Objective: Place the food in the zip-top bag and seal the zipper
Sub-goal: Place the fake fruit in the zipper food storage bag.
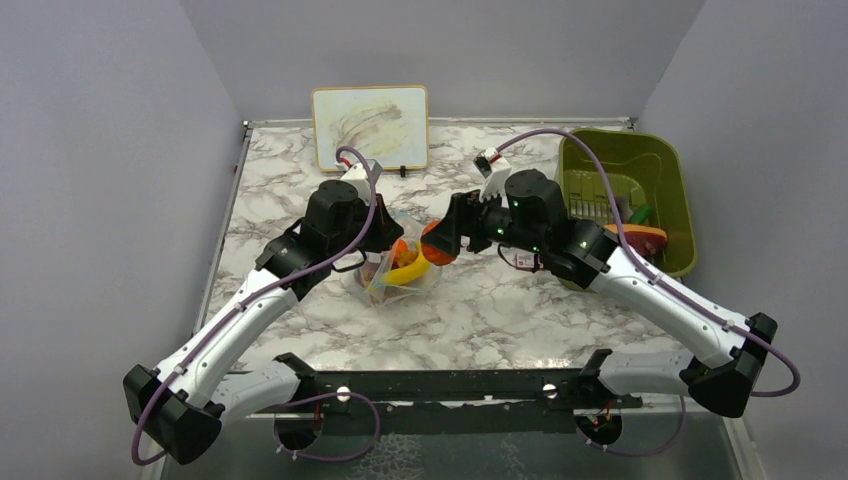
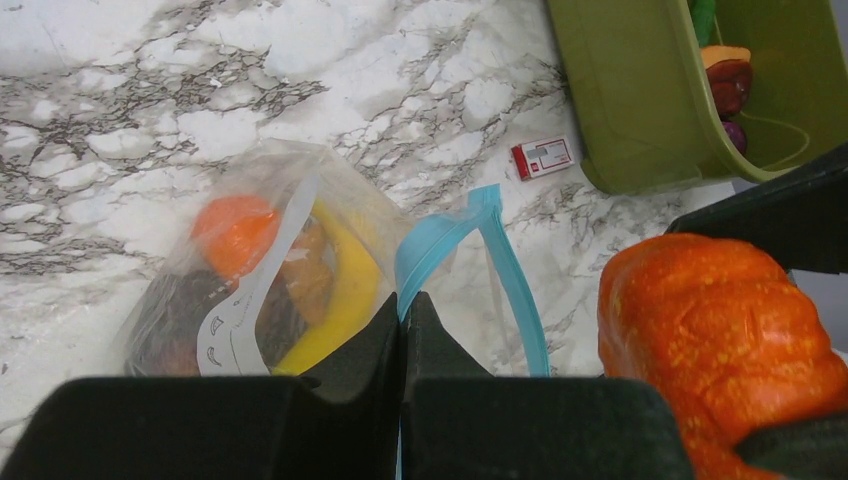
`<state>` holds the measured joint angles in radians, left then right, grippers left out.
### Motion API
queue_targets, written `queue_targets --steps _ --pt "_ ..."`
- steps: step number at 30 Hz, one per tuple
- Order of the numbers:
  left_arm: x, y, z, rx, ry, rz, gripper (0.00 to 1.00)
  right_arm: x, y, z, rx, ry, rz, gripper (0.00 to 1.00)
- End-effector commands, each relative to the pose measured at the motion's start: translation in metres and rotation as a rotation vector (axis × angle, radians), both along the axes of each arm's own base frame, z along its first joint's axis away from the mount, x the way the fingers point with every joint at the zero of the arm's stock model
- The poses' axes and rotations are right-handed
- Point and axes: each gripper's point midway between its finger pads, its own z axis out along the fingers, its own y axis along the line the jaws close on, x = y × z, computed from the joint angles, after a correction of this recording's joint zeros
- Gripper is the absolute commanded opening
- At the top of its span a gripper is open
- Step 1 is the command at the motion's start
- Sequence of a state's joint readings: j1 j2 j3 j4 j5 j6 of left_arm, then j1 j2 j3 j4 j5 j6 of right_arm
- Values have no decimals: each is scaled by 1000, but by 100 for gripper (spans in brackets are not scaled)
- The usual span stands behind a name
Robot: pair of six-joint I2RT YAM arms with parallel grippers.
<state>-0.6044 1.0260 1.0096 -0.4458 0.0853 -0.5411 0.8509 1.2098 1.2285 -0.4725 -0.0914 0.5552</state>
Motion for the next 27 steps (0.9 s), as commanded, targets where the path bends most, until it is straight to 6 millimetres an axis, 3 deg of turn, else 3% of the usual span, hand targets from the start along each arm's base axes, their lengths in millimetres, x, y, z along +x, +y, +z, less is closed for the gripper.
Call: queue_targets --steps 1,8,17,21,27 --pt "-4 -11 22 -67 -3 -37 0 -8 28 14 99 -18 40 43" --pt "-11 -18 28 -103 15 -76 0 -10 49 -18 49 26 16 45" --pt "-18 -17 34 -135 19 -75 0 -7 49 -57 -36 63 -25 51" --pt "-19 -15 38 -147 14 -65 0 -8 46 -58 -63 64 -30 57" --pt "-22 -13 40 -155 5 -63 0 -9 37 -44 -55 31 -37 69"
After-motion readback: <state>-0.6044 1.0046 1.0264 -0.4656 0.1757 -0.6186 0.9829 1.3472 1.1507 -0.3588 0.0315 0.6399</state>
